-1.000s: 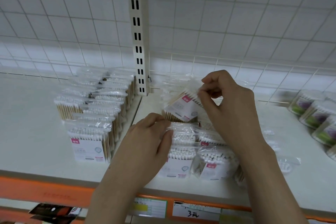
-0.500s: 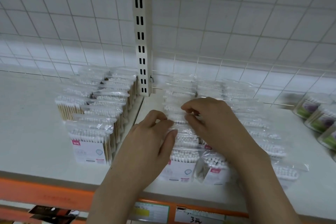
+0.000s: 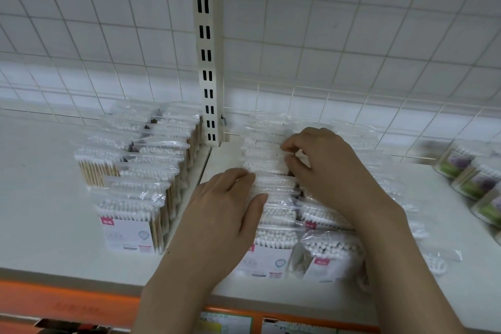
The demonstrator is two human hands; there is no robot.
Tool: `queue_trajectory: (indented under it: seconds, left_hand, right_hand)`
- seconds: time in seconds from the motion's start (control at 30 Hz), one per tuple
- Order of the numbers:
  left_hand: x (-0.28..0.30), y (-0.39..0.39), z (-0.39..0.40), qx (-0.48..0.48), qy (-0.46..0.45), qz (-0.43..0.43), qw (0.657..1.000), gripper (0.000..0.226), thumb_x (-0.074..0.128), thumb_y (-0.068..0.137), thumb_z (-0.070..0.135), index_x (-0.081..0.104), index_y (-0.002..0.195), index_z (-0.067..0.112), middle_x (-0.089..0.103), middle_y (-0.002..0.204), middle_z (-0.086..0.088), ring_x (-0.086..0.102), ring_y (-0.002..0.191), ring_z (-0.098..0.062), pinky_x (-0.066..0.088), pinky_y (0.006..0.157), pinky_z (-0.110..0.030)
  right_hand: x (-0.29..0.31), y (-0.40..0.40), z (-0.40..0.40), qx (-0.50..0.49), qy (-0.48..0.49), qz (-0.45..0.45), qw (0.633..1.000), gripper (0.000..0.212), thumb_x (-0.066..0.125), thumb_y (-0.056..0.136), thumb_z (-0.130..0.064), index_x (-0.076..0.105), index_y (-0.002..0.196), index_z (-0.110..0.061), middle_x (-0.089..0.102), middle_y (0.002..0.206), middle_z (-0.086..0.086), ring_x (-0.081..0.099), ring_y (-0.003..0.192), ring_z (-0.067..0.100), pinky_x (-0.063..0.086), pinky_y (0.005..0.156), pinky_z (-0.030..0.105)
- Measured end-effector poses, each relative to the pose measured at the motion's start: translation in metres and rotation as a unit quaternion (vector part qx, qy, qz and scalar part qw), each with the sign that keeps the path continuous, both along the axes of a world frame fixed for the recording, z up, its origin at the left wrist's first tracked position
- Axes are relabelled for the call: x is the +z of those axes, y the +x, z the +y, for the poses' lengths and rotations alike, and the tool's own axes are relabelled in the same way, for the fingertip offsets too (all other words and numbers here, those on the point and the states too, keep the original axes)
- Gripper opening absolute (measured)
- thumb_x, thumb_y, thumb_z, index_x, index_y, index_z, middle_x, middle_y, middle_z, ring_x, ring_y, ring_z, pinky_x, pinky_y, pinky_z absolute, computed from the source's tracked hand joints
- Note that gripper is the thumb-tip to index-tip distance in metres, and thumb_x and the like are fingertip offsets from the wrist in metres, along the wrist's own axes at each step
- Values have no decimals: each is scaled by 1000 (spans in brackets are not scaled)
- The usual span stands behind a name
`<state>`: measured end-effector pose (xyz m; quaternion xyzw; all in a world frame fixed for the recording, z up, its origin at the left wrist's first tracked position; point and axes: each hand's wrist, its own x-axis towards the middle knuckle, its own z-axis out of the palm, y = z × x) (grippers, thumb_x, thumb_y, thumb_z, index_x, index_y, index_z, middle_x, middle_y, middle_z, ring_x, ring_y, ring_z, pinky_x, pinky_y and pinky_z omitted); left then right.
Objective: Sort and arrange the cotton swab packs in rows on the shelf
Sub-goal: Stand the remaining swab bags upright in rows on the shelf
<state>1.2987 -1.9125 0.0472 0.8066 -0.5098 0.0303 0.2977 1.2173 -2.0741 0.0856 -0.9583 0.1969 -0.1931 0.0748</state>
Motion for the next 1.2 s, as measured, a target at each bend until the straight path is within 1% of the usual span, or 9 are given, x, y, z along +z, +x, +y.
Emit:
queue_trajectory:
  seconds: [0.27,0.43,0.6,0.7,0.77,0.87,1.03,1.1,1.2]
  left_hand:
    - [0,-1,1,-9,-11,21,1000,47,34,95,41,57,123,12,57,120,1,60,100,-17,48,89,-34]
    - [0,-1,1,-8,-4,18,1000,41,37,94,38,65,106,11,57,112,2,63,85,-16,50,82,-35]
    - [1,-1,1,-9,-8,17,1000,41,35,94,40,66,99,13,56,106,6,62,78,-13,50,78,-33]
    - [0,0,1,-11,-15,28,999,39,37,96,40,65,103,14,55,108,7,62,82,-12,49,82,-32]
    - [0,0,0,-11,-13,28,999,43,34,93,42,65,105,14,55,109,7,62,84,-12,49,83,-32]
    - [0,0,0,-12,-13,29,999,41,36,94,40,65,105,13,55,108,7,62,84,-14,49,84,-34]
    - [0,2,0,-16,-5,19,1000,40,36,96,40,65,105,13,55,109,5,62,87,-14,49,86,-37]
    - [0,2,0,-15,-1,20,1000,36,39,96,37,64,107,13,54,110,5,61,89,-15,48,86,-37]
    - [0,2,0,-16,4,27,1000,36,39,95,37,63,107,13,53,111,6,60,90,-14,46,89,-36]
  right_hand:
    - [-2,14,4,25,-6,57,998,23,50,93,-30,61,112,-24,56,94,-8,51,96,13,38,87,25]
    - [-2,18,3,24,-1,54,998,23,48,95,-29,68,106,-25,48,91,-6,48,95,12,36,77,20]
    - [6,12,2,-3,-5,-39,999,20,50,94,-24,69,98,-22,59,83,-4,54,78,13,45,73,30]
    - [15,3,0,-11,31,-139,990,15,53,93,-21,68,94,-21,47,53,-18,45,49,4,39,57,19]
    - [19,-4,-2,-8,70,-189,979,12,54,92,-18,65,89,-22,39,42,-12,43,44,7,33,49,13]
    - [26,-15,-2,8,151,-245,958,14,55,90,-17,65,84,-26,48,48,-4,40,43,9,32,46,9]
    - [30,-21,3,14,218,-304,927,25,52,85,-9,67,80,-27,68,73,-4,54,54,11,39,48,14]
    - [29,-23,4,18,228,-308,924,26,51,84,-8,67,76,-27,68,71,-10,57,56,8,40,48,14]
    - [27,-25,6,27,233,-305,923,27,52,82,-4,66,67,-22,58,53,-18,46,43,1,30,43,6]
